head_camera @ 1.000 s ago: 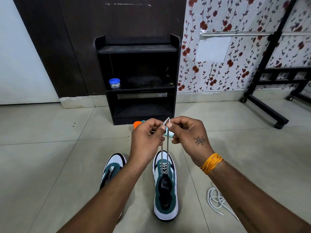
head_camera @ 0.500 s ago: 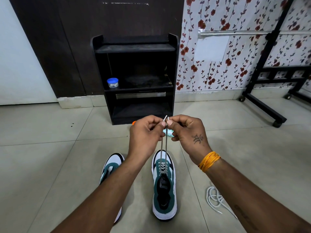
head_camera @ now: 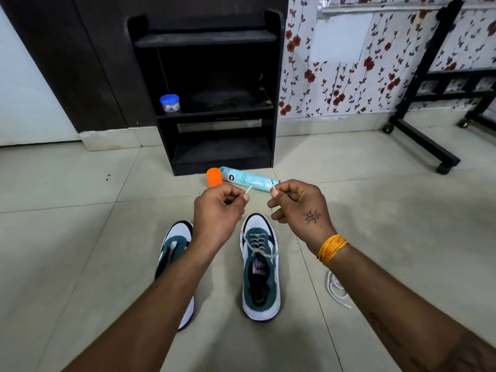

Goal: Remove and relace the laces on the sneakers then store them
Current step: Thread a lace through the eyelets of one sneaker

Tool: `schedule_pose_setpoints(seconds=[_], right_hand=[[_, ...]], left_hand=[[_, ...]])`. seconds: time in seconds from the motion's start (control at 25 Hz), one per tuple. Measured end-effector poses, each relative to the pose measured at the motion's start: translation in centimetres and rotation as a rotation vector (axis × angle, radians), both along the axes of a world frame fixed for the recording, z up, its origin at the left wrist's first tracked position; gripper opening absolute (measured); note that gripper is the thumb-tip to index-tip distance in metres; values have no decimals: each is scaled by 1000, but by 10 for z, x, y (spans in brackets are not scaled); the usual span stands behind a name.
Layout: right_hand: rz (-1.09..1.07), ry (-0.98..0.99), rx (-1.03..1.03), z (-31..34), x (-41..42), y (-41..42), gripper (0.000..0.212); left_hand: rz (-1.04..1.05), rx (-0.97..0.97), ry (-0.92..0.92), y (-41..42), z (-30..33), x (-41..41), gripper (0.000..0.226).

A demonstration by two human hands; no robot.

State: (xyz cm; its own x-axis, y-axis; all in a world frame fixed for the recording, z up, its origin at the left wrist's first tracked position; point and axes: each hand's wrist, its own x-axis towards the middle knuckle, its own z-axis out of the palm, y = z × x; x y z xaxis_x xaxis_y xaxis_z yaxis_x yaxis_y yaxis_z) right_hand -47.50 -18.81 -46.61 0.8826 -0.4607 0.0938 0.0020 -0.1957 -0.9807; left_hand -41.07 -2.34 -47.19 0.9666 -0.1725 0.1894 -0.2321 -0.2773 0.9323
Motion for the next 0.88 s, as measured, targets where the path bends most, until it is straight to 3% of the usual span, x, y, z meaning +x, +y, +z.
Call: schedule_pose_setpoints(seconds=[0.2,0.32,0.52,0.64,0.68,0.8,0.88], right_hand=[[-8,178,-41,-49,-4,-6,7],[39,285,-73,-75,-9,-6,19],[-16,267,-192,-101,-19,-4,29],[-203,233,-237,-110,-36,3,6],[-261,257,-254,-116,-41,5,13],[-278,497,-79,-133,-47,10,62],[-228,632,108,-132,-49,12,65]], left_hand=[[30,237,46,13,-54,5,16],[77,414,52,16,-79,5,14],[33,676,102,17,-97,-2,14],[77,680,110,13,-103,-7,15],[83,639,186,9,-106,-7,14],[64,372,616,-1,-114,-8,51],[69,326,721,-6,-119,-9,57]])
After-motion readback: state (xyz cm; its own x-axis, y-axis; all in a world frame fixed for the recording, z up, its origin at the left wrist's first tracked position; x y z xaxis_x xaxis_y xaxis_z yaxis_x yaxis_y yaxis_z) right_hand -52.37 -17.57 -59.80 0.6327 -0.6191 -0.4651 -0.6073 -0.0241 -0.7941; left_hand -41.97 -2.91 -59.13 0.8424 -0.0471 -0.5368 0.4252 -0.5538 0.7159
